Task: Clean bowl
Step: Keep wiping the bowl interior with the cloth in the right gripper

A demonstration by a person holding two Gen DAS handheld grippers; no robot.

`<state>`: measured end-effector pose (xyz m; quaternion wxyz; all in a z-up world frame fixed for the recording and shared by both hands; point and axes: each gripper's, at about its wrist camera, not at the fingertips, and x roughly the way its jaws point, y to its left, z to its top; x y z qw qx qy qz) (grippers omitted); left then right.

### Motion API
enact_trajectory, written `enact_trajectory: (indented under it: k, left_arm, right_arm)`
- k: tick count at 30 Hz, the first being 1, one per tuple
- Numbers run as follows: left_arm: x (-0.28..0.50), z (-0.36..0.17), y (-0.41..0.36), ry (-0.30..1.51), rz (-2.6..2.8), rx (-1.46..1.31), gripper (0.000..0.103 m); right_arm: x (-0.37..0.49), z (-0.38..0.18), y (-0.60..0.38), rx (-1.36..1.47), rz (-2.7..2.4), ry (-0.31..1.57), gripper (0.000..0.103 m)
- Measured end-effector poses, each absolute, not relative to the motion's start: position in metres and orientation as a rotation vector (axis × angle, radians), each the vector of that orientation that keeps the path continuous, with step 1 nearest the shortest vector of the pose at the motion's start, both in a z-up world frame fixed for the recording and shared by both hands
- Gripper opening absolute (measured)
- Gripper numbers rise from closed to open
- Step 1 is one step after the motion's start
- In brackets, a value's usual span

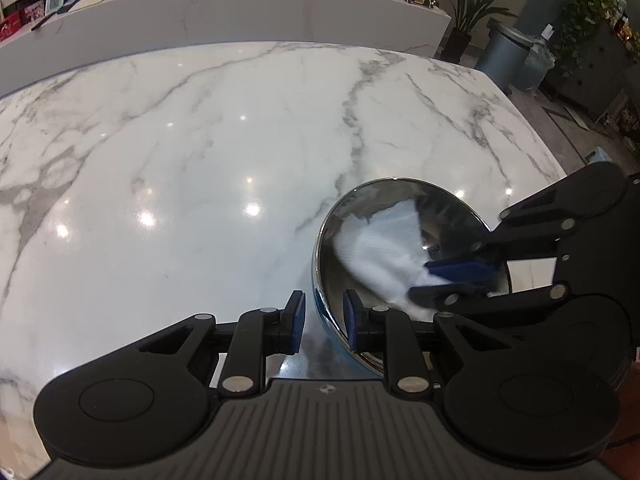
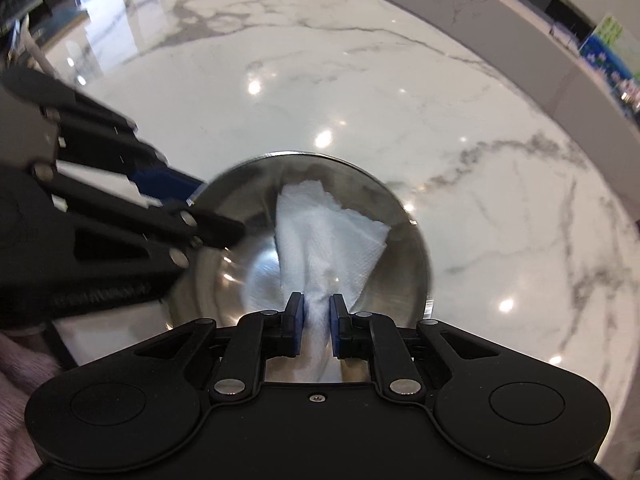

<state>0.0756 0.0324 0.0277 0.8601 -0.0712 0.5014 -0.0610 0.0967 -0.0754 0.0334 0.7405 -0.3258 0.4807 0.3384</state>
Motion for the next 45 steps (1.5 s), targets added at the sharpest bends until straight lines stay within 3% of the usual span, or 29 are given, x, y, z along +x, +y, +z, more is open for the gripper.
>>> enact_trajectory:
  k: [9,12,13,18,37,45]
  left_arm:
    - [0.070,0.025,0.037,1.082,-0.130,-0.229,0.020]
    - [0.067,0.023,0.040,1.096,-0.133,-0.268,0.039]
    - [0.066,0.023,0.040,1.100,-0.136,-0.278,0.041]
    - [0.061,0.021,0.039,1.109,-0.164,-0.303,0.040]
    - [0.071,0.022,0.040,1.084,-0.204,-0.238,0.022]
    - [0.074,0.026,0.032,1.078,-0.187,-0.126,0.022]
  right_arm:
    - [0.098,0.032,-0.081,-0.684,0.732,1.057,0.011]
    - [0.103,0.032,-0.086,-0.636,0.737,1.075,0.012]
    - [0.104,0.033,-0.086,-0.626,0.738,1.078,0.012]
    - [0.105,0.032,-0.089,-0.602,0.749,1.080,0.012]
    - [0.112,0.025,-0.095,-0.352,0.910,1.177,0.014]
    - [0.095,0.031,-0.080,-0.587,0.863,1.125,0.012]
